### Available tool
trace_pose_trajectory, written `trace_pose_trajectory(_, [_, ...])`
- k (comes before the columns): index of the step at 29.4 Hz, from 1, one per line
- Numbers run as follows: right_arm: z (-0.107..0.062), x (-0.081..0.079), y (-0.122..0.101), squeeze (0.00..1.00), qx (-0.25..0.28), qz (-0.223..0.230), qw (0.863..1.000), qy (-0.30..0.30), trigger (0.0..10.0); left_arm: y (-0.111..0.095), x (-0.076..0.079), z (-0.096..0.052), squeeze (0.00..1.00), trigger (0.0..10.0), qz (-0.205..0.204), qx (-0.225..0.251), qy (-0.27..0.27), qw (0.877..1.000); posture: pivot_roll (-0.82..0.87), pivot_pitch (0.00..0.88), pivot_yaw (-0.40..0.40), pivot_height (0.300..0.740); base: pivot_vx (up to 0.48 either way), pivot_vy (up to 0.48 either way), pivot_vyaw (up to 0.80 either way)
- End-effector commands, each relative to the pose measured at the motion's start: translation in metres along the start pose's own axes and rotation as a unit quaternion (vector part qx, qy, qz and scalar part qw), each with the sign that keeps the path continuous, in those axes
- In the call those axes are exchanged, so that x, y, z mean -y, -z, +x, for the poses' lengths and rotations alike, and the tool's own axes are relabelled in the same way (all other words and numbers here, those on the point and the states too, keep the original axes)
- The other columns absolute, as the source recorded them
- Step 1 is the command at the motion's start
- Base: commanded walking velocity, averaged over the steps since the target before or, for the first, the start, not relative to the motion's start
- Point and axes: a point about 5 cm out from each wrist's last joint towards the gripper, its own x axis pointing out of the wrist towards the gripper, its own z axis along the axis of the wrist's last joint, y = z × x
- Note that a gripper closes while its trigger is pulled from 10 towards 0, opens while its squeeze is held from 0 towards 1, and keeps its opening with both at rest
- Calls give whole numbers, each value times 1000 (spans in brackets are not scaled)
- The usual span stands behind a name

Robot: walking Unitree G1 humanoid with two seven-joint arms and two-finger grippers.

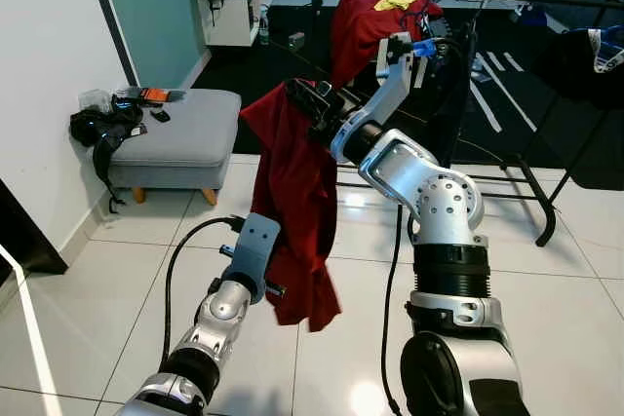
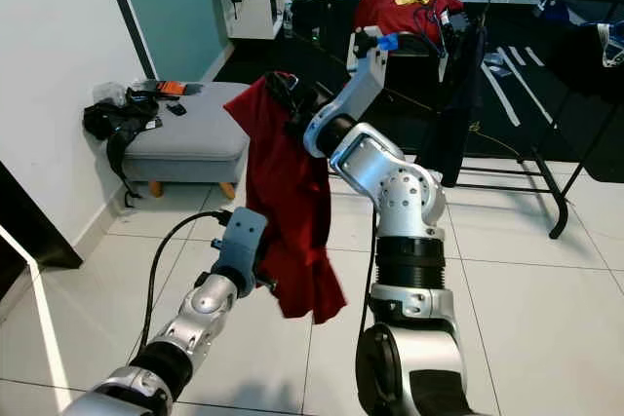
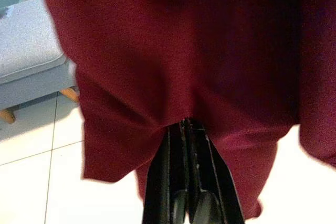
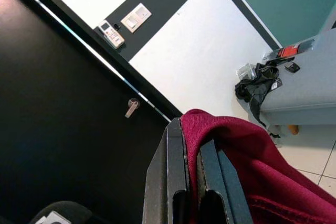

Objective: Hang hanger

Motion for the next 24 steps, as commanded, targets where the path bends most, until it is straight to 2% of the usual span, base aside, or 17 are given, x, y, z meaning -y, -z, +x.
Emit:
trace_pose_trajectory(1, [2, -12, -6, 0, 6, -6, 1000, -21, 10000, 2, 0, -2, 0, 0, -12, 2, -1, 1000, 70, 79, -11, 740, 0, 0, 0])
trace_pose_trajectory(4, [2, -11, -6, 0, 6, -6, 1000, -20, 10000, 3, -1, -3, 0, 0, -13, 2, -1, 1000, 70, 79, -11, 740, 0, 0, 0])
trace_pose_trajectory(6, [2, -11, -6, 0, 5, -7, 1000, -22, 10000, 14, -8, -8, 0, 0, 8, -15, -3, 1000, 67, 82, -10, 740, 0, 0, 0])
trace_pose_trajectory(8, [2, -11, -6, 0, 5, -7, 1000, -22, 10000, 14, -8, -8, 0, 0, 8, -15, -3, 1000, 67, 82, -10, 740, 0, 0, 0])
trace_pose_trajectory(9, [1, -12, -6, 0, -5, -19, 999, -33, 10000, 19, -13, -12, 0, 0, 17, -24, -4, 1000, 67, 82, -10, 740, 0, 0, 0])
trace_pose_trajectory(10, [-3, -13, -6, 0, -25, -54, 996, -61, 10000, 25, -19, -15, 0, 0, 27, -33, -7, 999, 68, 83, -9, 740, 0, 0, 0])
trace_pose_trajectory(11, [-3, -13, -6, 0, -25, -54, 996, -61, 10000, 25, -19, -15, 0, 0, 27, -33, -7, 999, 68, 83, -9, 740, 0, 0, 0])
trace_pose_trajectory(12, [-10, -11, -4, 0, -53, -107, 989, -88, 10000, 29, -27, -19, 0, 0, 37, -40, -9, 998, 69, 83, -9, 740, 0, 0, 0])
trace_pose_trajectory(14, [-10, -11, -4, 0, -53, -107, 989, -88, 10000, 29, -27, -19, 0, 0, 37, -40, -9, 998, 69, 83, -9, 740, 0, 0, 0])
trace_pose_trajectory(15, [-16, -7, -1, 0, -83, -160, 978, -104, 10000, 33, -35, -24, 0, 7059, 42, -42, -6, 998, 72, 83, -10, 740, 0, 0, 0])
trace_pose_trajectory(16, [-21, -1, 0, 0, -103, -191, 970, -108, 10000, 36, -42, -29, 0, 10000, 43, -39, 2, 998, 77, 84, -13, 740, 0, 0, 0])
trace_pose_trajectory(19, [-26, 7, -2, 0, -117, -215, 964, -107, 10000, 41, -51, -41, 0, 10000, 42, -31, 22, 998, 81, 83, -17, 740, 0, 0, 0])
trace_pose_trajectory(23, [-28, 8, -3, 0, -121, -220, 961, -117, 10000, 43, -54, -45, 0, 10000, 39, -30, 29, 998, 85, 83, -21, 740, 0, 0, 0])
trace_pose_trajectory(24, [-30, 8, -3, 0, -126, -226, 957, -132, 10000, 45, -56, -49, 812, 10000, 31, -30, 35, 998, 86, 82, -23, 740, 0, 0, 0])
